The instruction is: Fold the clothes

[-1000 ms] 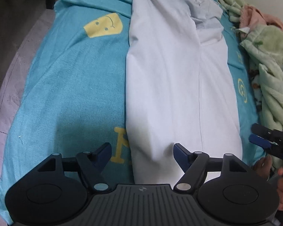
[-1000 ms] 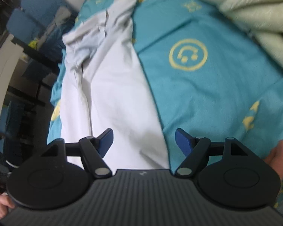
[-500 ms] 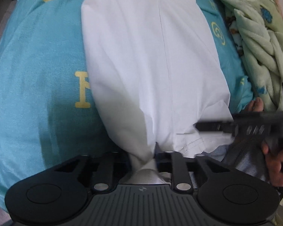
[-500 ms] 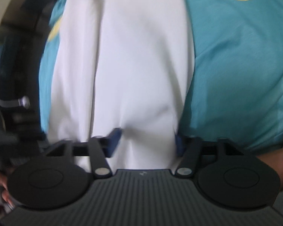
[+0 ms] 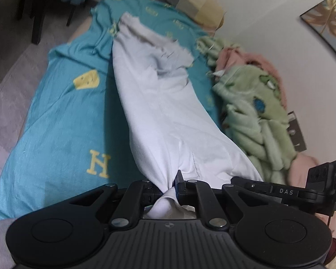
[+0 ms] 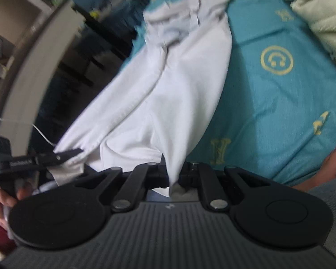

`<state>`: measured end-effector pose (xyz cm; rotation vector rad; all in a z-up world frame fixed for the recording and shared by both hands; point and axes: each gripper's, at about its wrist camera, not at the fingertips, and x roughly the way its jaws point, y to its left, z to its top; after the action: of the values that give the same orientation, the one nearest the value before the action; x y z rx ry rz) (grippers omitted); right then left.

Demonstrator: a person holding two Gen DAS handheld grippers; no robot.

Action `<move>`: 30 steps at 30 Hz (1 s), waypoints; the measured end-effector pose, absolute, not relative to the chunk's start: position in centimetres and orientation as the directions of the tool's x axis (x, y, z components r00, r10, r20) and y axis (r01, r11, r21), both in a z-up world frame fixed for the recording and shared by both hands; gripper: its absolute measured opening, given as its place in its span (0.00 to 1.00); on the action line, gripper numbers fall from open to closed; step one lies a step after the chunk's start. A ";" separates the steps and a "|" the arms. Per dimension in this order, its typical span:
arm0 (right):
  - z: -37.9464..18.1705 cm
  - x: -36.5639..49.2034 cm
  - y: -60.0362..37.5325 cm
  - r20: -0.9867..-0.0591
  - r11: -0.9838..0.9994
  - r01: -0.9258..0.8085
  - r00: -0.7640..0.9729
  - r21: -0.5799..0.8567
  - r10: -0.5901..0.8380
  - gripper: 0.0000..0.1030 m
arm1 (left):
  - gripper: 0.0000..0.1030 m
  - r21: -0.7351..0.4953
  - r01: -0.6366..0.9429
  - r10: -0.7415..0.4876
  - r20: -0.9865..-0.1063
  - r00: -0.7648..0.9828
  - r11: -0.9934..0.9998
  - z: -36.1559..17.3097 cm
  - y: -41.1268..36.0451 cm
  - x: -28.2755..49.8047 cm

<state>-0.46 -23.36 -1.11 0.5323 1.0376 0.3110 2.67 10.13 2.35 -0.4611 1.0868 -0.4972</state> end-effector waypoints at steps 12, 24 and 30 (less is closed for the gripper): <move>1.6 -11.0 -25.6 -0.630 0.814 -0.083 0.590 0.575 0.505 0.09 | 0.08 -0.572 0.236 -0.611 -0.659 0.439 0.786 5.7 9.2 -10.9; 3.7 -1.7 -26.5 -0.561 0.825 -0.091 0.691 0.557 0.455 0.10 | 0.09 -0.457 0.268 -0.520 -0.618 0.590 0.848 8.7 6.2 -0.2; 1.9 7.4 -26.2 -0.583 0.854 -0.058 0.707 0.517 0.401 0.10 | 0.10 -0.364 0.258 -0.440 -0.619 0.650 0.895 6.7 4.0 8.8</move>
<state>7.39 -26.16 1.85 0.4934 0.7484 0.2671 8.77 4.04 6.74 -0.2537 0.7663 -0.4013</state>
